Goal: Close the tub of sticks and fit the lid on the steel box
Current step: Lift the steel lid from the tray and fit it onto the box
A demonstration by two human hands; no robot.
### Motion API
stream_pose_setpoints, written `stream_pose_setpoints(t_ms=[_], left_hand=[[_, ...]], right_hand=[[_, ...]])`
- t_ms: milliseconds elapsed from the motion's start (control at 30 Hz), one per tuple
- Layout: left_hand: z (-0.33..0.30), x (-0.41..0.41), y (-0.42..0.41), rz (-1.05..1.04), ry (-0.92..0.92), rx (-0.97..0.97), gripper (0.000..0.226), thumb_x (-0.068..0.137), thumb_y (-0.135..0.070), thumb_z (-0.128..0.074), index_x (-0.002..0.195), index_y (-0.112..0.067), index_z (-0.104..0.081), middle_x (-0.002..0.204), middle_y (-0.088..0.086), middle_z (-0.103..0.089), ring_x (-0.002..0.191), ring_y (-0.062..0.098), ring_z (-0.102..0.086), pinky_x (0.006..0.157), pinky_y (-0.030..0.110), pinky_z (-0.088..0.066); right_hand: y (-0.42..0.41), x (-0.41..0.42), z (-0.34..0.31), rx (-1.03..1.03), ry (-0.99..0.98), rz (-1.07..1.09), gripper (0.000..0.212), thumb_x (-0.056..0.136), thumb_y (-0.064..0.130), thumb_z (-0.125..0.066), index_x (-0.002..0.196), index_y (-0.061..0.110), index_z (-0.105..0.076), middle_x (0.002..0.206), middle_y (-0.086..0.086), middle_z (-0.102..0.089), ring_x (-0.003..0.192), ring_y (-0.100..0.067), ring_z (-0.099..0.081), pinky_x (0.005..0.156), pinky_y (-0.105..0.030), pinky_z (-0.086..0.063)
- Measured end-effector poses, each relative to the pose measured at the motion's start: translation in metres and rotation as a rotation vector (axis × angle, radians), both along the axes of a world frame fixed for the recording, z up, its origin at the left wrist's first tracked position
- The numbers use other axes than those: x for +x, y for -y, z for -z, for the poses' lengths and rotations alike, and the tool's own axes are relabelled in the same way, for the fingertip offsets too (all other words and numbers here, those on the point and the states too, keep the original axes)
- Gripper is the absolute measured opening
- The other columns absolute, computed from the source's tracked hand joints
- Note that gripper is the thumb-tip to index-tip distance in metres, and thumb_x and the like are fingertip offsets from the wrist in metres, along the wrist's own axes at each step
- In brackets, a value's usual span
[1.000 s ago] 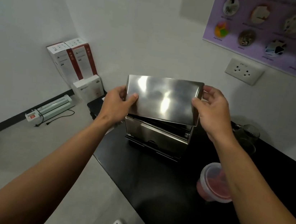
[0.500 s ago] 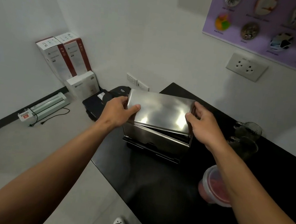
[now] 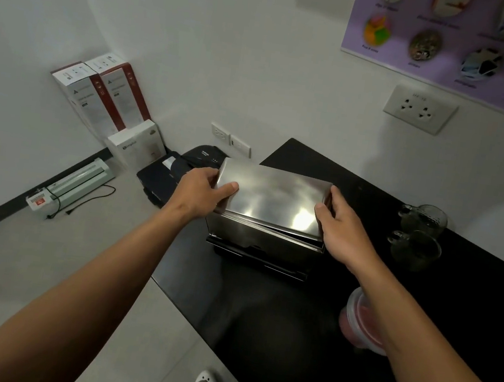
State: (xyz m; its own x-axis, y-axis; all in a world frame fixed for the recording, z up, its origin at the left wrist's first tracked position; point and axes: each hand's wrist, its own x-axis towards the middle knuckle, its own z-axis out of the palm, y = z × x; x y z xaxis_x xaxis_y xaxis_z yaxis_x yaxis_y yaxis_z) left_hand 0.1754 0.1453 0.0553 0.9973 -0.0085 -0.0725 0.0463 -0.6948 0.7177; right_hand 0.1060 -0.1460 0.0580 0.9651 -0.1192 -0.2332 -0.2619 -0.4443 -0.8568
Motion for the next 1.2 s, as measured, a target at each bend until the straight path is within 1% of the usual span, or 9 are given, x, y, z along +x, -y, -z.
stream_pose_setpoints(t_ms=[133,333,433,633,900,1000,1067,1133,1200], left_hand=[[0.0,-0.001,0.001,0.0,0.02,-0.004,0.042,0.095,-0.045,-0.074,0.124,-0.015,-0.074,0.087,-0.018,-0.068,0.079,-0.006,-0.064,0.063,0.014,-0.046],[0.001,-0.003,0.003,0.001,0.036,0.016,0.05,0.095,-0.045,-0.073,0.134,-0.013,-0.07,0.103,-0.009,-0.069,0.083,-0.006,-0.06,0.068,0.015,-0.045],[-0.001,-0.005,0.004,0.001,0.031,0.015,0.047,0.095,-0.045,-0.072,0.131,-0.015,-0.071,0.103,-0.008,-0.072,0.087,0.004,-0.067,0.074,0.023,-0.05],[-0.003,-0.007,0.006,0.0,0.007,-0.016,0.047,0.096,-0.044,-0.072,0.132,-0.014,-0.071,0.112,-0.002,-0.076,0.1,0.018,-0.072,0.088,0.032,-0.055],[-0.003,-0.011,0.007,-0.015,-0.008,-0.024,0.047,0.098,-0.044,-0.069,0.134,-0.013,-0.069,0.12,0.003,-0.078,0.104,0.02,-0.072,0.097,0.041,-0.059],[-0.003,-0.011,0.008,-0.017,-0.019,-0.023,0.048,0.098,-0.044,-0.069,0.134,-0.011,-0.07,0.118,0.004,-0.078,0.104,0.021,-0.073,0.096,0.042,-0.06],[-0.002,-0.011,0.009,-0.022,-0.016,-0.027,0.047,0.099,-0.044,-0.068,0.131,-0.011,-0.071,0.115,0.003,-0.078,0.101,0.021,-0.073,0.088,0.036,-0.059],[-0.002,-0.012,0.01,-0.024,-0.01,-0.028,0.043,0.099,-0.043,-0.068,0.128,-0.011,-0.071,0.113,0.003,-0.078,0.099,0.021,-0.073,0.083,0.031,-0.057],[-0.001,-0.014,0.011,-0.032,-0.008,-0.049,0.043,0.099,-0.042,-0.067,0.129,-0.011,-0.07,0.113,0.003,-0.077,0.1,0.021,-0.073,0.088,0.036,-0.059]], right_hand=[[-0.002,-0.006,0.003,-0.056,-0.002,-0.016,0.066,0.108,0.045,-0.039,0.165,0.031,-0.009,0.172,-0.001,-0.023,0.155,-0.023,-0.029,0.121,-0.038,-0.026],[-0.006,-0.012,0.005,-0.062,0.014,0.012,0.066,0.108,0.043,-0.038,0.166,0.028,-0.008,0.172,-0.004,-0.024,0.155,-0.024,-0.028,0.124,-0.039,-0.026],[-0.008,-0.014,0.007,-0.063,0.023,0.016,0.066,0.109,0.041,-0.037,0.166,0.026,-0.007,0.172,-0.004,-0.022,0.156,-0.025,-0.026,0.122,-0.035,-0.024],[-0.008,-0.01,0.006,-0.08,0.023,0.038,0.061,0.109,0.038,-0.038,0.164,0.026,-0.015,0.163,-0.007,-0.04,0.142,-0.026,-0.046,0.097,-0.026,-0.032],[-0.001,-0.003,0.006,-0.123,0.014,0.009,0.063,0.107,0.037,-0.043,0.164,0.022,-0.02,0.175,0.004,-0.011,0.156,-0.022,-0.024,0.108,-0.024,-0.02],[0.003,-0.002,0.005,-0.079,0.013,0.013,0.062,0.105,0.038,-0.047,0.162,0.021,-0.029,0.17,0.002,-0.029,0.149,-0.022,-0.038,0.117,-0.03,-0.029],[0.006,0.0,0.005,-0.042,0.025,0.05,0.054,0.104,0.037,-0.051,0.155,0.023,-0.041,0.147,0.002,-0.052,0.13,-0.018,-0.052,0.102,-0.03,-0.037],[0.009,0.002,0.005,-0.002,0.028,0.075,0.051,0.102,0.038,-0.054,0.151,0.025,-0.047,0.133,0.008,-0.054,0.127,-0.014,-0.052,0.097,-0.029,-0.038],[0.012,0.004,0.005,0.033,0.026,0.074,0.053,0.102,0.038,-0.056,0.152,0.025,-0.046,0.142,0.002,-0.056,0.133,-0.019,-0.053,0.1,-0.03,-0.039]])
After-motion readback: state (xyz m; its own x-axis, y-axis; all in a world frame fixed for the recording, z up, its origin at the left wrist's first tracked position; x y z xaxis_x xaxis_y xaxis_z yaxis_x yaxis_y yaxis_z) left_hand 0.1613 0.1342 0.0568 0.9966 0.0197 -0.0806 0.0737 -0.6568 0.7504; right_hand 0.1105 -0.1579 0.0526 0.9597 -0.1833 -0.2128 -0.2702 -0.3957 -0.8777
